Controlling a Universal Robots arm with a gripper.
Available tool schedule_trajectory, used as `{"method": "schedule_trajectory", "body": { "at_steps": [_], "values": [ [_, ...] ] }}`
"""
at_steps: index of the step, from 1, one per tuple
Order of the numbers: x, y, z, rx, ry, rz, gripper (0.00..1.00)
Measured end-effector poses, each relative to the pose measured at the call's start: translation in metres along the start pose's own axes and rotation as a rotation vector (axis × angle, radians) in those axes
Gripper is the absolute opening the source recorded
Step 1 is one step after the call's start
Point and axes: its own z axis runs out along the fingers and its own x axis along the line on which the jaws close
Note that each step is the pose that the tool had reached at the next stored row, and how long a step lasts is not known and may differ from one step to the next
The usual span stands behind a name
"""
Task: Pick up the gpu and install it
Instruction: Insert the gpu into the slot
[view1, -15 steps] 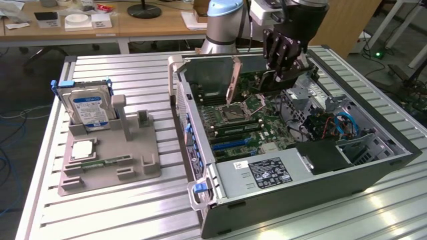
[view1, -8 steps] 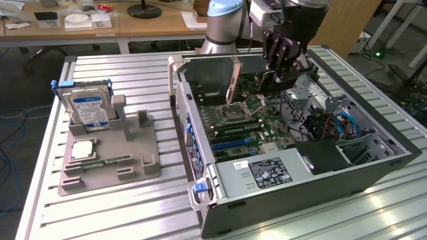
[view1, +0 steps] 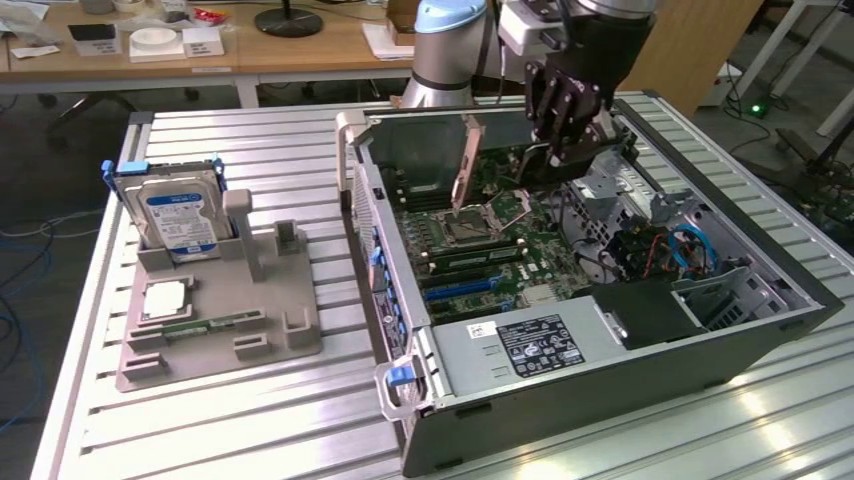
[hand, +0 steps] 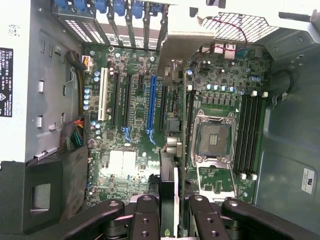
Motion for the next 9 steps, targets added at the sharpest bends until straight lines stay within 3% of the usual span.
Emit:
{"method": "schedule_trajectory", "body": {
  "at_steps": [9],
  "values": [
    [0.0002,0.0001,0.0025,-0.0001,0.0001,0.000,0.27]
  ]
}}
